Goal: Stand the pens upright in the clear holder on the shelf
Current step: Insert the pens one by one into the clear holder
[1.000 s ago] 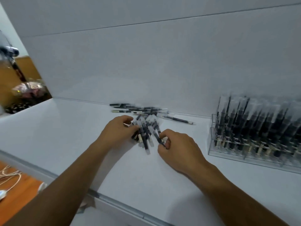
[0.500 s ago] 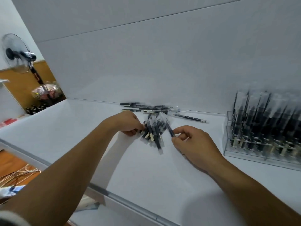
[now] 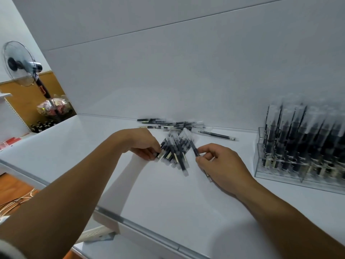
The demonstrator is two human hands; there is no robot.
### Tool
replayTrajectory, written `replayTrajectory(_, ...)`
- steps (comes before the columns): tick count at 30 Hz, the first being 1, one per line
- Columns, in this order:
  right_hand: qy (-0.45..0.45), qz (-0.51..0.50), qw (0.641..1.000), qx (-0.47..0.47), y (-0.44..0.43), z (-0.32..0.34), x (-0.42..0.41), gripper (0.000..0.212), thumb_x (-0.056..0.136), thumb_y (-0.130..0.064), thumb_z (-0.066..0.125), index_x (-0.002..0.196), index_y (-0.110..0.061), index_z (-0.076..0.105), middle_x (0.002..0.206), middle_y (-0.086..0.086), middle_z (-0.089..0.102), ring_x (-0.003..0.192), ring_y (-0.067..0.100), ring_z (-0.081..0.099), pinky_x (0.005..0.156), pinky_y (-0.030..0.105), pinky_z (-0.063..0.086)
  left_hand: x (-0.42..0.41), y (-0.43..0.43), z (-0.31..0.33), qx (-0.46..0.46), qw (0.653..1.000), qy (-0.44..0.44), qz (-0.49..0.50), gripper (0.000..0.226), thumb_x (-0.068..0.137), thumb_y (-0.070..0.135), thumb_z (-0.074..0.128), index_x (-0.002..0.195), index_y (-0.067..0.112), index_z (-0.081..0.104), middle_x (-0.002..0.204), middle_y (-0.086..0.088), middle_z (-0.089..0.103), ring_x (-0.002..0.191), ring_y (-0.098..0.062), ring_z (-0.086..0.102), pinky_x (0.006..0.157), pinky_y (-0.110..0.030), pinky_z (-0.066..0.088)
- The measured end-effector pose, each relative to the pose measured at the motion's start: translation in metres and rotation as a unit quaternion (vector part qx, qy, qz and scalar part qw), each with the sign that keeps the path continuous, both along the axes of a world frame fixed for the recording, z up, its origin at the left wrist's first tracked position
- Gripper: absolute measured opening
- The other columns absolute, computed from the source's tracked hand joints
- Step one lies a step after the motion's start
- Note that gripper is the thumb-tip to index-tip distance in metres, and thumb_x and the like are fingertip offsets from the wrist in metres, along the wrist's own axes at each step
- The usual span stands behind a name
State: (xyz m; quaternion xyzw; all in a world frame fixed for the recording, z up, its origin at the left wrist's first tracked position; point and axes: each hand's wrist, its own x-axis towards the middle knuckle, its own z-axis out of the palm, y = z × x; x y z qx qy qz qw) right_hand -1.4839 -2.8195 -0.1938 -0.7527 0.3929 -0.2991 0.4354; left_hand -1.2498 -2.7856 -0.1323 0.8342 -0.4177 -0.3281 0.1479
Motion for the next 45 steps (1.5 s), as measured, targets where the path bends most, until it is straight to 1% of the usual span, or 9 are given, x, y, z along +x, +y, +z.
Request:
replayTrajectory(4,0.004,-0.001,1.0,-0.003,-0.001,0.0,0.0,0.009,0.09,-0.026,0.063,0.093,-0.034,0.065,0.076,-0.008,0.068,0.05,0.007,0.061,0.06,0.024,0.051,0.004,0.008,0.01,0.058,0.997,-0.043,-0.028,0.016,0.084,0.02,0.069,0.086,0.004,0.072,0.079,-0.006,0.07,0.067,-0.014,0.067,0.066,-0.023,0.058)
replayTrajectory(8,0.001,0.0,1.0,-0.006,0.0,0.0,0.0,0.008,0.09,-0.026,0.063,0.093,-0.033,0.065,0.076,-0.008,0.068,0.049,0.007,0.061,0.058,0.021,0.049,0.005,-0.005,0.007,0.014,0.996,-0.09,-0.017,0.031,0.083,0.033,0.073,0.093,0.004,0.068,0.088,-0.005,0.072,0.076,-0.016,0.07,0.071,-0.024,0.059)
replayTrajectory(13,-0.002,0.001,1.0,-0.005,0.0,0.0,0.0,0.01,0.089,-0.025,0.063,0.09,-0.035,0.064,0.075,-0.009,0.068,0.05,0.006,0.062,0.06,0.023,0.049,-0.006,-0.023,0.005,0.025,0.994,-0.104,-0.011,0.02,0.083,0.026,0.074,0.079,0.008,0.067,0.073,-0.002,0.07,0.062,-0.013,0.067,0.064,-0.023,0.058)
replayTrajectory(19,-0.009,0.0,1.0,0.0,-0.001,-0.001,0.0,0.009,0.089,-0.025,0.064,0.09,-0.034,0.065,0.074,-0.01,0.068,0.05,0.004,0.06,0.061,0.023,0.049,-0.011,-0.032,0.005,0.055,0.992,-0.115,-0.021,0.016,0.083,0.02,0.073,0.08,0.006,0.065,0.083,-0.007,0.071,0.068,-0.017,0.069,0.072,-0.028,0.06)
replayTrajectory(25,-0.016,0.001,1.0,0.007,-0.001,0.0,-0.001,0.009,0.09,-0.026,0.063,0.096,-0.033,0.066,0.076,-0.008,0.069,0.049,-0.001,0.057,0.055,0.015,0.043,-0.01,-0.022,0.002,0.018,0.997,-0.069,0.004,0.011,0.087,0.009,0.065,0.077,0.004,0.062,0.074,-0.008,0.069,0.061,-0.016,0.067,0.063,-0.025,0.059)
replayTrajectory(33,-0.052,-0.003,0.999,0.012,0.004,0.007,-0.002,0.012,0.091,-0.026,0.062,0.1,-0.032,0.066,0.078,-0.007,0.066,0.047,0.002,0.056,0.056,0.028,0.054,0.002,0.009,-0.004,-0.163,0.984,0.023,0.07,0.012,0.091,0.015,0.064,0.084,0.004,0.064,0.081,-0.01,0.069,0.066,-0.016,0.067,0.065,-0.024,0.058)
replayTrajectory(37,-0.087,-0.014,0.996,0.008,0.013,0.013,-0.002,0.014,0.09,-0.025,0.064,0.1,-0.035,0.066,0.075,-0.014,0.063,0.048,0.002,0.053,0.054,0.031,0.051,-0.011,0.02,-0.004,-0.307,0.949,0.04,0.063,0.017,0.092,0.018,0.063,0.093,0.002,0.064,0.095,-0.014,0.07,0.082,-0.02,0.067,0.069,-0.022,0.055)
replayTrajectory(42,-0.118,-0.022,0.992,-0.022,0.022,0.039,-0.015,0.018,0.089,-0.026,0.064,0.089,-0.043,0.063,0.08,-0.013,0.064,0.053,0.002,0.053,0.055,0.03,0.051,-0.057,0.024,0.013,-0.417,0.904,0.089,0.008,0.01,0.092,0.021,0.063,0.097,0.013,0.066,0.09,-0.004,0.072,0.084,-0.014,0.068,0.073,-0.022,0.056)
replayTrajectory(45,-0.114,-0.039,0.991,-0.066,0.02,0.054,-0.041,0.015,0.09,-0.027,0.064,0.097,-0.04,0.064,0.08,-0.014,0.064,0.054,0.0,0.054,0.053,0.025,0.05,-0.095,0.021,0.017,-0.459,0.878,0.133,-0.027,0.008,0.091,0.02,0.064,0.096,0.014,0.066,0.089,-0.001,0.072,0.083,-0.01,0.069,0.076,-0.024,0.057)
